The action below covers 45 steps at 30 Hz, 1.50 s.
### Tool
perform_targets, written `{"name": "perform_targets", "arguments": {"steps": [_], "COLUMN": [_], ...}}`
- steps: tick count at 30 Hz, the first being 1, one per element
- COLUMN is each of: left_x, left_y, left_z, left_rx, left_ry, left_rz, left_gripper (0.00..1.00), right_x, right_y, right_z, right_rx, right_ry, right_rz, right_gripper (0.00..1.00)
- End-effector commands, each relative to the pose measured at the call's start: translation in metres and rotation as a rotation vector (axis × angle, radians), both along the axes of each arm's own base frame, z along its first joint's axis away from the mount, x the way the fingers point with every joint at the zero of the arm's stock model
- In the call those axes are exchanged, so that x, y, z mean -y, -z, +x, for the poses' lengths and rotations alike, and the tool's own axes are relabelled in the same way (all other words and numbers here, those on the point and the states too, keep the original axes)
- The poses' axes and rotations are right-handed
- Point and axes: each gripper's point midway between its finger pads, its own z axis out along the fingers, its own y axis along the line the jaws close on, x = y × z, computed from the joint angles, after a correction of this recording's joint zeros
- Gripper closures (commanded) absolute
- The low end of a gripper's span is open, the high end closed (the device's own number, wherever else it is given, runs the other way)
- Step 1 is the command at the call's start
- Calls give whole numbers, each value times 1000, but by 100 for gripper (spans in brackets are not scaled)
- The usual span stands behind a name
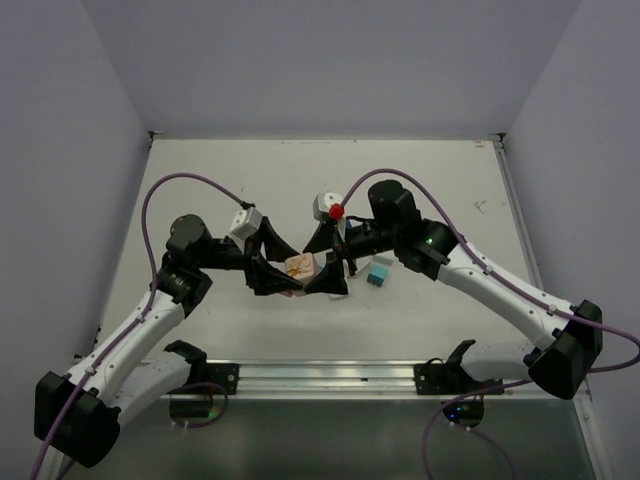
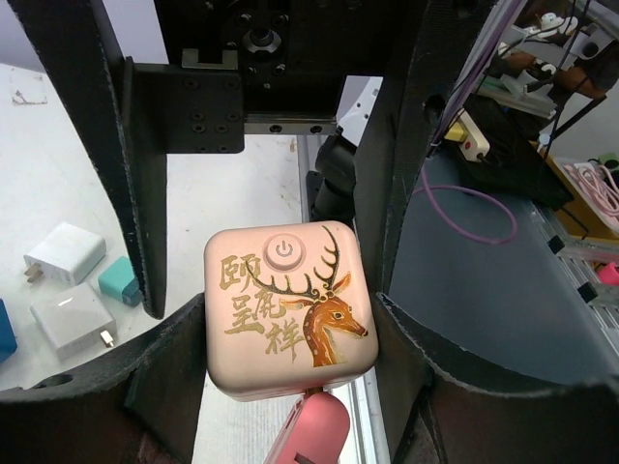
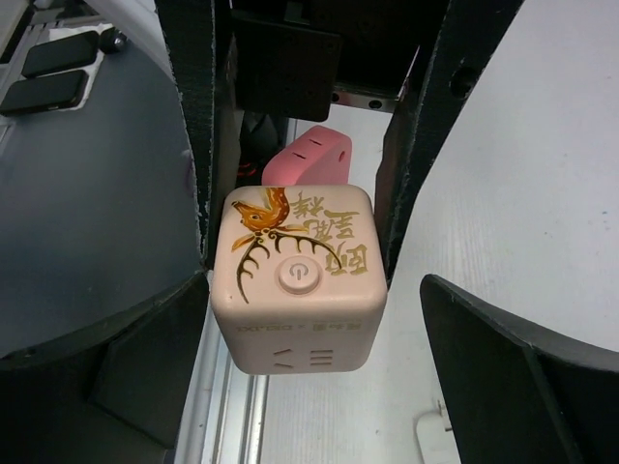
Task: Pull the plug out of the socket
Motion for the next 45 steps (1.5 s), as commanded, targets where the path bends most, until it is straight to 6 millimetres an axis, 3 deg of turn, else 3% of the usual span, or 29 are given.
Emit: {"name": "perform_targets", "arguments": {"steps": [1,15,25,31,36,38,40,41,45], "left_x": [2,1,1,1,0,-1,-2,-2,-3], "left_y": [-26,-40,-43,-30,-16,-14,-14,-15,-14], "left_z": [4,6,2,1,3,4,5,5,10], "left_rx": [113,143,152,125,104,100,104,104,112], "left_ry": [-14,-52,-42,-37,-60,-70,-84,-89,-122], "left_rz": [-43,-81,-99,-80,-42,-34,-34,-34,-23], "left_gripper": [100,100,100,100,99,90,82,74,56], "right_x": [-1,-1,-6,-6,-4,-3,-1,0,4], "right_y": [-13,4,3,-2,3,8,11,14,19], "right_z": [-7,-11,-13,-12,-11,-9,-9,-9,-11], "right_rx": [8,-64,-85,-79,-83,-86,-90,-95,-96], "right_ry": [-54,-70,-89,-85,-66,-52,-40,-37,-23], "right_rz": [27,-5,10,13,-3,-14,-25,-31,-40], "right_gripper": [6,11,20,40,67,85,95,100,100]}}
